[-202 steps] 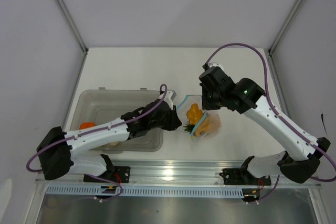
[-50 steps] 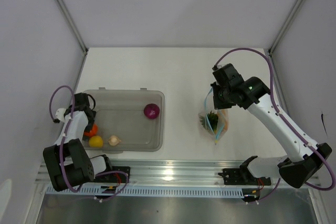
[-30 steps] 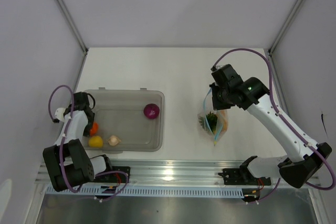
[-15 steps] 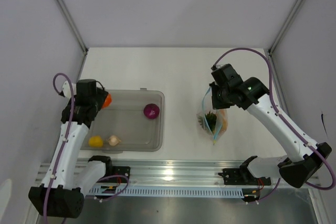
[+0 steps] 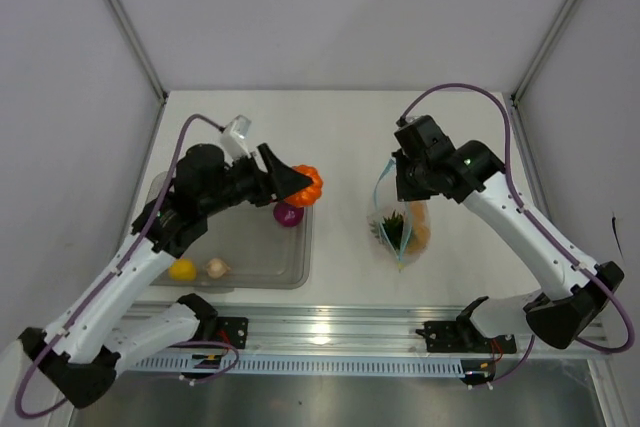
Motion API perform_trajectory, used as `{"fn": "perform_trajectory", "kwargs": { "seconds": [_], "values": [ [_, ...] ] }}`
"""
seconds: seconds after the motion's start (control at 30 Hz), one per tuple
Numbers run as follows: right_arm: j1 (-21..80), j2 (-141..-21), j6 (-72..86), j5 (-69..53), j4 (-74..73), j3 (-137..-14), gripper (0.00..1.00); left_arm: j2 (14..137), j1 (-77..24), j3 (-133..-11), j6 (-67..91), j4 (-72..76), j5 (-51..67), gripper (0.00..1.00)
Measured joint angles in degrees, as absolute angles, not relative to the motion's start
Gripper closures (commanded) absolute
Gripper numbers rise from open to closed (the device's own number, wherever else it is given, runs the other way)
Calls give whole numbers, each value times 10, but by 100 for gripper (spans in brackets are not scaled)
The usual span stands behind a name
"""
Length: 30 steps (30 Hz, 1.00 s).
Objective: Place the food in the zip-top bag and seal the zipper
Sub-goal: Place the fake vegetable in the zipper food storage bag.
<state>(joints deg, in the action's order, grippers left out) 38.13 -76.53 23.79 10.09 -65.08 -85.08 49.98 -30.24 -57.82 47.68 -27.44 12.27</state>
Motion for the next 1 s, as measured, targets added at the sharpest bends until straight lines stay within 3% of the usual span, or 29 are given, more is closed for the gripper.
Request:
{"fn": "perform_trajectory", "kwargs": {
  "seconds": [0.3,0.67,1.0],
  "values": [
    [392,-764,249,136,-679,-920,100,639,-423,-718,463,-243,161,97],
    [393,-762,255,130,-687,-927,100,705,-487,-745,459,-243,135,99],
    [397,-762,261,125,-687,-927,100,806,-516,-772,445,-267,126,93]
  ]
}}
